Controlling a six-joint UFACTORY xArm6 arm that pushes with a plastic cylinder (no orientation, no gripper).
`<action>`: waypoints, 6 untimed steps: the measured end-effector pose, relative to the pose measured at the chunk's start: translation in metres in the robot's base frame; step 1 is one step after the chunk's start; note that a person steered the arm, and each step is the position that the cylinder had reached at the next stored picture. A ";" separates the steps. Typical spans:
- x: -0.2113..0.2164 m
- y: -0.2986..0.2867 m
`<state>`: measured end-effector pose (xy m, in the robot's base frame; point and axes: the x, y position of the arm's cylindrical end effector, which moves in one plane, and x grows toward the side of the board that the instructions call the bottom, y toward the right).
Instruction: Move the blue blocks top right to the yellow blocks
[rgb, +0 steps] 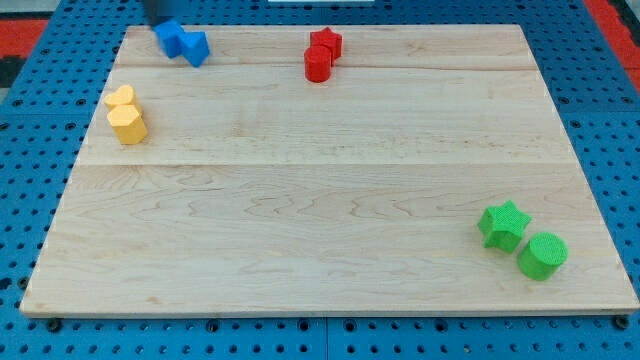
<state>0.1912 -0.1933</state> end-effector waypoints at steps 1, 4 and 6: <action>0.013 0.066; 0.011 -0.026; 0.031 0.012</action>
